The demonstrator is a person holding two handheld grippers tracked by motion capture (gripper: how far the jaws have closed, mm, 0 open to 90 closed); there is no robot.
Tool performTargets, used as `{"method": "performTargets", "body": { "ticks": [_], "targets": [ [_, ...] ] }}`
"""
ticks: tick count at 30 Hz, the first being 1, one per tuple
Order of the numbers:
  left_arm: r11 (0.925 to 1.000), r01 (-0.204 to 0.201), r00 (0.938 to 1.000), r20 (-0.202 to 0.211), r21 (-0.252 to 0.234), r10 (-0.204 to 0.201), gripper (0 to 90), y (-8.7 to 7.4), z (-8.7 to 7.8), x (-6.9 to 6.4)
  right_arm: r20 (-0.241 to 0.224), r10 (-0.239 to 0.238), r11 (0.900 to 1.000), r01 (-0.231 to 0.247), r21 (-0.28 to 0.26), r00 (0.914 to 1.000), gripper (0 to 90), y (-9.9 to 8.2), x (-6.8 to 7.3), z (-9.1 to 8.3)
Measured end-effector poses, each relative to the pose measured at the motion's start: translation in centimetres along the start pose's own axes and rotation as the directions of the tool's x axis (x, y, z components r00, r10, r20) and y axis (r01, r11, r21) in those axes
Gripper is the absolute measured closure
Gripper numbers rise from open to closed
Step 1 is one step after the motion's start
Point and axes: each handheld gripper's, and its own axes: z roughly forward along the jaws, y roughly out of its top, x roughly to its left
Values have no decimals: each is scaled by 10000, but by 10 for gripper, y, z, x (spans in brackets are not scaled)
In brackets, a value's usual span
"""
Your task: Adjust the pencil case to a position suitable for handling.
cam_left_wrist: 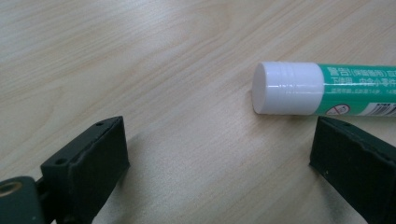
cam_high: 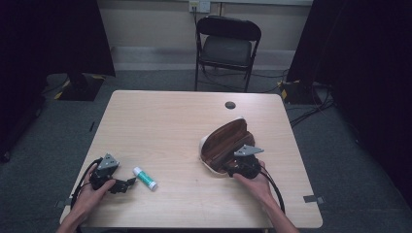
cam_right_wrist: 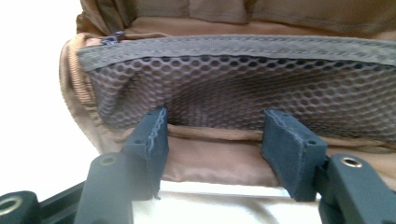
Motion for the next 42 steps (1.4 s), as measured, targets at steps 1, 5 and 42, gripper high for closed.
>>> {"method": "performTargets", "body": {
  "ticks": [1,5,42],
  "targets": [
    [10000,0,10000,1,0,0,37,0,0,0,11,-5,10000,5,7,10000,419,0,1,0],
    [10000,-4,10000,1,-1,4,37,0,0,0,59,6,10000,-6,41,10000,446,1,4,-1],
    [10000,-10,10000,-2,6,10,35,0,0,0,-1353,-687,9964,748,409,9884,394,12,66,1]
  ]
}}
